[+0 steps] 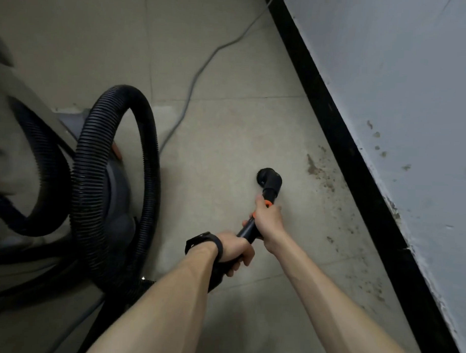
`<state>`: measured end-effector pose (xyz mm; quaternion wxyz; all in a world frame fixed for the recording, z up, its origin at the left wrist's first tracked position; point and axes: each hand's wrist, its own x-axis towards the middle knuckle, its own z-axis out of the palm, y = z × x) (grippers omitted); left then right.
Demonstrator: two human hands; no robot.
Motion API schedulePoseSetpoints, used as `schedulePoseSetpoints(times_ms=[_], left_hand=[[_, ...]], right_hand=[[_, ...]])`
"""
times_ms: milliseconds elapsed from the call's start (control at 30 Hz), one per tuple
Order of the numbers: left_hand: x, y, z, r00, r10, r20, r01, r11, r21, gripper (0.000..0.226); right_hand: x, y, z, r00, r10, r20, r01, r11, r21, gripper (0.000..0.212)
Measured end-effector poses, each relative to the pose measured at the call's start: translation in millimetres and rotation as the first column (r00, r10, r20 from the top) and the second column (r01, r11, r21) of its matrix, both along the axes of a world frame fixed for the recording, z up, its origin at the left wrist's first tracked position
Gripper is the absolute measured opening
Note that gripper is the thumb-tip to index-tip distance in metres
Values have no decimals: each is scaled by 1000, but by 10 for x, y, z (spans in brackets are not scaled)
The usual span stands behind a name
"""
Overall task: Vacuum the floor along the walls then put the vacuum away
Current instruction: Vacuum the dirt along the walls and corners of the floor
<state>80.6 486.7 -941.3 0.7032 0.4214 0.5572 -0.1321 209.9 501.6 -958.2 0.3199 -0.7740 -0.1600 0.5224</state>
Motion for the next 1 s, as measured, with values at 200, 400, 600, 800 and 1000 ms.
schedulePoseSetpoints(times_ms=[200,400,600,800,1000], left_hand=[[-669,-133,-201,994,-29,-101,15,991,-134,12],[-409,-53,-172,996,-2,-94,-4,998,-62,14],[300,155,-118,970,-243,3,243,970,2,11],[857,168,-155,908,-418,24,409,898,160,8],[1071,163,-292,946,-323,11,305,902,305,9]], right_hand=[[-809,-151,-75,977,172,129,-172,985,-12,45],[-631,-138,-24,942,-169,-292,197,978,72,30],[-30,-230,-106,810,-453,-372,509,858,65,28],[507,-248,-146,904,-427,-22,426,893,145,25],[747,-64,-145,935,-348,73,335,931,147,26]])
